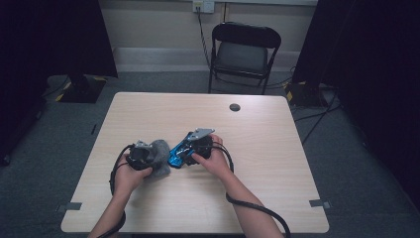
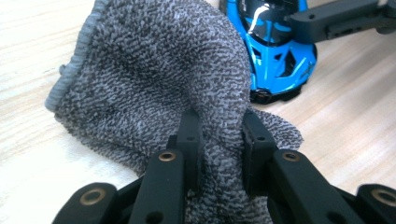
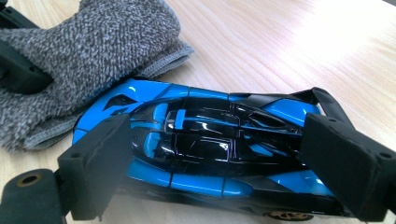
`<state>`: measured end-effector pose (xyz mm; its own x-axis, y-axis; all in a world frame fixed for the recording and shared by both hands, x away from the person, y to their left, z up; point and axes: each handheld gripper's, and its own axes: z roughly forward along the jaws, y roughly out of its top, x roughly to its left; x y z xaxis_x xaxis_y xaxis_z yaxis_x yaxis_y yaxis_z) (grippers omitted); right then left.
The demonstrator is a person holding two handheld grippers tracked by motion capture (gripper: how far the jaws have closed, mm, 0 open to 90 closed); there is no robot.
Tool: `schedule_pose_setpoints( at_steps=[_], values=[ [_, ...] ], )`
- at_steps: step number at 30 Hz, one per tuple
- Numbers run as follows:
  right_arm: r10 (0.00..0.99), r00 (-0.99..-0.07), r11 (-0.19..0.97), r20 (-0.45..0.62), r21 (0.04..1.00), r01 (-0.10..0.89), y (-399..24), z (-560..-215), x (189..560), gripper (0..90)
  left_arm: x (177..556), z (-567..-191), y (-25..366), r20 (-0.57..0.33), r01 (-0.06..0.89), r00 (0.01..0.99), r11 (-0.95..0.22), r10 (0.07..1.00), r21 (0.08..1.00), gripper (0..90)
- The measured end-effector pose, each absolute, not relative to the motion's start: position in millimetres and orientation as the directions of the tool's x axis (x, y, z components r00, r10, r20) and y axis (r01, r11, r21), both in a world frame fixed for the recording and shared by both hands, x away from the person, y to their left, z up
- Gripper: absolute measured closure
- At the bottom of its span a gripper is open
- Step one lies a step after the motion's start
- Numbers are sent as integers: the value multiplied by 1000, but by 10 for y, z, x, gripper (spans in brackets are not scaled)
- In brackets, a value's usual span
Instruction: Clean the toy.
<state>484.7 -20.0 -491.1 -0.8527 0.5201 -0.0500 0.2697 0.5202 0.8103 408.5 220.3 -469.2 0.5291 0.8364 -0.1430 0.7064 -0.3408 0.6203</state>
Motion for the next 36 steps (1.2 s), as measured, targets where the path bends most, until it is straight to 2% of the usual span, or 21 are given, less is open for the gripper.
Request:
schedule_pose_setpoints(
  at_steps=[36],
  values=[
    [521, -852, 519, -50, 811, 270, -200, -4912, 4845, 90, 3787, -4698, 1857, -182, 673, 628, -411, 756, 615, 733]
  ],
)
